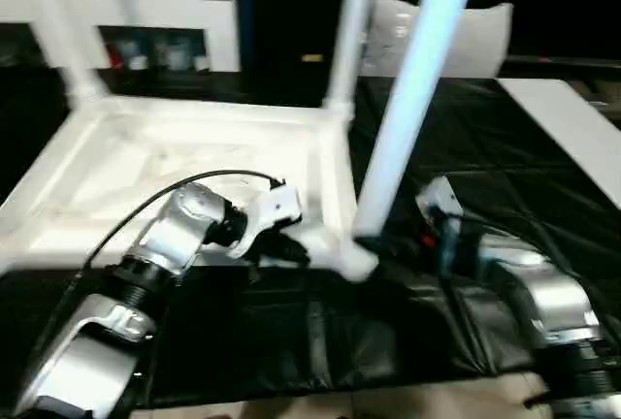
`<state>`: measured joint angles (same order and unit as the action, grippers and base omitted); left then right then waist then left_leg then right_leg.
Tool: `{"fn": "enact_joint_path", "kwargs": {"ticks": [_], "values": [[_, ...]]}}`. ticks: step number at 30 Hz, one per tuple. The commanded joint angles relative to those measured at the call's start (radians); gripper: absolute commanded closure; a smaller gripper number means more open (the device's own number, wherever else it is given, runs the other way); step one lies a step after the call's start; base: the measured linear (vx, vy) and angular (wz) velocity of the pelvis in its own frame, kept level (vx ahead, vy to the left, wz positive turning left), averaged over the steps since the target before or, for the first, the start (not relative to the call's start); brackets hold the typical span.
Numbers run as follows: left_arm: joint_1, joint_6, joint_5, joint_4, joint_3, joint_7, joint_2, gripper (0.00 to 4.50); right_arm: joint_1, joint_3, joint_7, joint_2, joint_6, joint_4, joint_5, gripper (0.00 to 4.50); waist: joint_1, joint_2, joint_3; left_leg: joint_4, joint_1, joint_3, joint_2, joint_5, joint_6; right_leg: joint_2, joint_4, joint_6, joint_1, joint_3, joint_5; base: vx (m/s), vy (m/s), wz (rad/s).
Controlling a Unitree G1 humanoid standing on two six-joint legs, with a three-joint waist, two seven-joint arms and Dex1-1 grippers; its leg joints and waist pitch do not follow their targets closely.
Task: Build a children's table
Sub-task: Rotate leg to tighten
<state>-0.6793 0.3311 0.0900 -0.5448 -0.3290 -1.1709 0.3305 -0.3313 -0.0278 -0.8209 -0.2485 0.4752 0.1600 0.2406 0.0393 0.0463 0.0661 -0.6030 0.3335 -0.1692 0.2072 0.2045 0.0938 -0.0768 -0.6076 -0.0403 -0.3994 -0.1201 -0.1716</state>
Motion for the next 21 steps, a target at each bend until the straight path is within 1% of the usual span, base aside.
{"fn": "enact_joint_path", "kwargs": {"ticks": [1,2,3,4,5,6,8,9,10,11,12,13,14,15,17,18,19,20,21], "values": [[-0.058,0.03,-0.031,0.027,0.013,0.118,-0.111,4.5,-0.026,-0.085,0.116,0.112,0.076,0.0,-0.006,2.6,-0.002,-0.001,-0.06,0.067,0.01,0.012,0.008,0.214,-0.002,-0.069,0.126,-0.015,0.051,0.038,-0.592,0.0,0.0,0.0],[-0.058,0.03,-0.031,0.027,0.013,0.118,-0.111,4.5,-0.026,-0.085,0.116,0.112,0.076,0.0,-0.006,2.6,-0.008,-0.003,-0.06,0.066,0.011,0.012,0.007,0.215,-0.002,-0.069,0.127,-0.012,0.05,0.037,-0.592,0.0,0.0,0.0],[-0.068,0.039,-0.022,0.013,0.02,0.163,-0.133,4.5,-0.036,-0.08,0.187,0.15,0.076,0.013,-0.033,2.6,-0.013,-0.007,-0.064,0.067,0.013,0.012,0.009,0.2,-0.016,-0.07,0.129,-0.008,0.054,0.038,-0.563,0.0,0.0,0.0],[-0.08,0.05,-0.017,-0.002,0.03,0.211,-0.16,4.5,-0.05,-0.063,0.267,0.196,0.085,0.031,-0.045,2.6,-0.014,-0.009,-0.065,0.068,0.011,0.012,0.01,0.195,-0.019,-0.07,0.129,-0.016,0.052,0.039,-0.545,0.0,0.0,0.0],[-0.09,0.059,-0.012,-0.011,0.038,0.259,-0.184,4.5,-0.066,-0.048,0.35,0.239,0.086,0.051,-0.057,2.6,-0.018,-0.01,-0.068,0.07,0.012,0.013,0.011,0.184,-0.017,-0.069,0.123,-0.035,0.051,0.041,-0.506,0.0,0.0,0.0],[-0.098,0.062,-0.007,-0.018,0.042,0.294,-0.203,4.5,-0.08,-0.041,0.4,0.269,0.073,0.07,-0.065,2.6,-0.023,-0.013,-0.069,0.071,0.009,0.014,0.014,0.188,-0.015,-0.069,0.12,-0.054,0.049,0.043,-0.478,0.0,0.0,0.0],[-0.103,0.067,-0.005,-0.018,0.045,0.316,-0.221,4.5,-0.092,-0.044,0.434,0.293,0.042,0.085,-0.076,2.6,-0.024,-0.013,-0.07,0.072,0.007,0.012,0.014,0.19,-0.02,-0.069,0.118,-0.071,0.048,0.047,-0.446,0.0,0.0,0.0],[-0.102,0.065,-0.003,-0.016,0.046,0.321,-0.224,4.5,-0.094,-0.037,0.438,0.301,0.017,0.089,-0.075,2.25,-0.023,-0.016,-0.075,0.073,0.009,0.012,0.02,0.163,-0.032,-0.07,0.103,-0.107,0.053,0.057,-0.349,0.0,0.0,0.0],[-0.102,0.065,-0.003,-0.016,0.046,0.321,-0.224,4.5,-0.094,-0.037,0.438,0.301,0.017,0.089,-0.075,2.04,-0.024,-0.015,-0.075,0.074,0.011,0.011,0.02,0.159,-0.037,-0.068,0.1,-0.115,0.054,0.057,-0.328,0.0,0.0,0.0],[-0.097,0.059,0.004,-0.01,0.043,0.32,-0.222,4.5,-0.092,-0.019,0.44,0.309,0.007,0.083,-0.067,1.91,-0.024,-0.015,-0.076,0.073,0.01,0.009,0.021,0.157,-0.044,-0.068,0.097,-0.129,0.054,0.059,-0.307,0.0,0.0,0.0],[-0.091,0.052,0.01,-0.006,0.042,0.318,-0.215,4.5,-0.087,-0.005,0.436,0.308,0.002,0.075,-0.061,1.88,-0.023,-0.013,-0.076,0.072,0.01,0.008,0.021,0.155,-0.047,-0.07,0.097,-0.135,0.055,0.06,-0.301,0.0,0.0,0.0],[-0.087,0.05,0.014,-0.003,0.041,0.32,-0.211,4.5,-0.084,0.005,0.438,0.309,0.003,0.068,-0.058,1.81,-0.021,-0.014,-0.079,0.071,0.013,0.007,0.019,0.134,-0.053,-0.071,0.092,-0.145,0.059,0.062,-0.278,0.0,0.0,0.0],[-0.08,0.037,0.017,0.002,0.036,0.309,-0.199,4.5,-0.077,0.004,0.426,0.296,-0.009,0.061,-0.064,1.68,-0.021,-0.014,-0.08,0.071,0.016,0.007,0.019,0.117,-0.056,-0.072,0.089,-0.15,0.061,0.063,-0.256,0.0,0.0,0.0],[-0.071,0.026,0.019,0.005,0.033,0.298,-0.182,4.5,-0.066,0.0,0.404,0.274,-0.02,0.051,-0.072,1.55,-0.018,-0.014,-0.082,0.07,0.018,0.005,0.02,0.082,-0.066,-0.071,0.084,-0.16,0.063,0.064,-0.207,0.0,0.0,0.0],[-0.062,0.013,0.019,0.01,0.03,0.283,-0.166,4.5,-0.056,-0.005,0.378,0.251,-0.034,0.04,-0.078,1.46,-0.013,-0.017,-0.082,0.07,0.016,0.005,0.023,0.08,-0.073,-0.072,0.082,-0.167,0.064,0.065,-0.196,0.0,0.0,0.0],[-0.054,0.007,0.018,0.015,0.027,0.27,-0.151,4.5,-0.046,-0.011,0.353,0.227,-0.047,0.03,-0.078,1.4,-0.014,-0.017,-0.082,0.069,0.018,0.005,0.023,0.076,-0.075,-0.071,0.08,-0.169,0.064,0.066,-0.187,0.0,0.0,0.0],[-0.047,-0.005,0.017,0.018,0.024,0.254,-0.137,4.5,-0.037,-0.012,0.327,0.206,-0.052,0.021,-0.073,1.26,-0.013,-0.017,-0.082,0.07,0.017,0.005,0.024,0.074,-0.076,-0.071,0.079,-0.174,0.065,0.065,-0.18,0.0,0.0,0.0],[-0.044,-0.01,0.017,0.019,0.023,0.247,-0.131,4.5,-0.034,-0.013,0.315,0.196,-0.055,0.016,-0.071,1.13,-0.012,-0.016,-0.081,0.07,0.017,0.004,0.024,0.084,-0.076,-0.071,0.08,-0.174,0.066,0.065,-0.186,0.0,0.0,0.0],[-0.034,-0.018,0.015,0.022,0.021,0.223,-0.108,4.5,-0.02,-0.013,0.262,0.155,-0.065,0.001,-0.057,1.05,-0.01,-0.015,-0.079,0.07,0.017,0.004,0.023,0.097,-0.079,-0.073,0.083,-0.17,0.065,0.066,-0.207,0.0,0.0,0.0]]}}
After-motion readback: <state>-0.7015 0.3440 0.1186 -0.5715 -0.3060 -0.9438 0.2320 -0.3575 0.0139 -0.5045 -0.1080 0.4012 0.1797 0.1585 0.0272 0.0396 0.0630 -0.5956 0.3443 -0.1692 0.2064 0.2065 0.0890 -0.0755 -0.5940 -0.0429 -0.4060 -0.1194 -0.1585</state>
